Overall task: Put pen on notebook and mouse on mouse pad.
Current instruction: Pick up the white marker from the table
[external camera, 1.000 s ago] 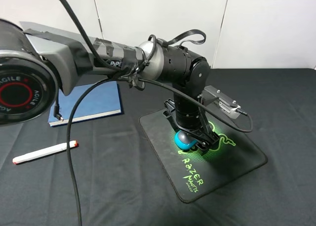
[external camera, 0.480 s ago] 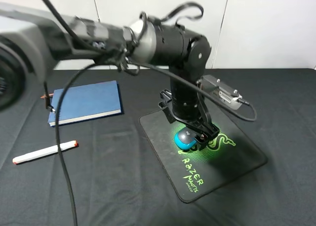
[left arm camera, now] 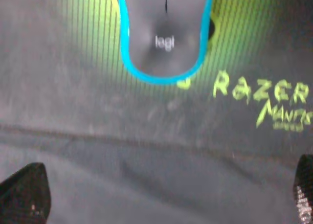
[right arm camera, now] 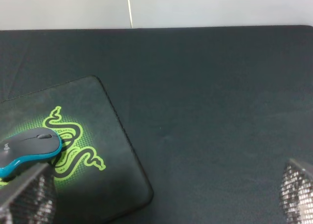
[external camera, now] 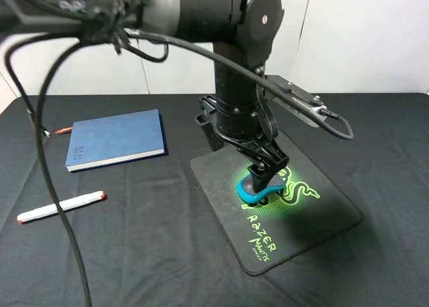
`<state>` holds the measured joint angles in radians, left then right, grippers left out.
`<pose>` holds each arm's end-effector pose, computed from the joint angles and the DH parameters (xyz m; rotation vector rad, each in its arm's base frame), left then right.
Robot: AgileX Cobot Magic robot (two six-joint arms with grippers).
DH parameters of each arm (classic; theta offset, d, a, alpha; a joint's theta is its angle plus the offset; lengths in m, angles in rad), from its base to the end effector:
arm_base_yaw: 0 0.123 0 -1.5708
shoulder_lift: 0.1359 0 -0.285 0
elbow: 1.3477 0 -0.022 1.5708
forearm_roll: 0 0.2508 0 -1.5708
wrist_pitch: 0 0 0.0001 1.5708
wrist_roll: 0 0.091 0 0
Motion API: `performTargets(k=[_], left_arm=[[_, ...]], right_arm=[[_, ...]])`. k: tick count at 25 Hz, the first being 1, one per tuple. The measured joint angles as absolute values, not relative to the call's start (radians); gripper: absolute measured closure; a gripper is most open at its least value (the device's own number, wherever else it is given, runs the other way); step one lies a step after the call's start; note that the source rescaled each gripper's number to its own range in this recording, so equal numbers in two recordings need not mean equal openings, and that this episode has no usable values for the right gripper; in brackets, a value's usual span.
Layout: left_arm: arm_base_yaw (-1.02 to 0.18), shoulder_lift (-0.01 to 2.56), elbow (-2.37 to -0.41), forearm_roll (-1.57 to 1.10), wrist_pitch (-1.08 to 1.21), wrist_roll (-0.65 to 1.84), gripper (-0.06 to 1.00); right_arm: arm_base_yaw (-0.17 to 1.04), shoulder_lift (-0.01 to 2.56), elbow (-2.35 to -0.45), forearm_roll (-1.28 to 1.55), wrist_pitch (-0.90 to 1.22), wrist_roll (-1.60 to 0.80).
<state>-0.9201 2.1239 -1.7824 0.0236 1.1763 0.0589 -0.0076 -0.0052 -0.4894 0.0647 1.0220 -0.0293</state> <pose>0.2694 -0.3505 0.2111 1.4226 2.6462 -0.0574 -0.0029 0.0050 0.2776 -0.0231 2.0096 0.0535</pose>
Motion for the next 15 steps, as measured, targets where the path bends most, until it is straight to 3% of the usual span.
performTargets(k=[15], left_arm=[[-0.923,1.944,-1.669,0.054,1.205,0.059,-0.06]], right_arm=[[-0.008,-0.005,-0.489,0.065,1.022,-0.025]])
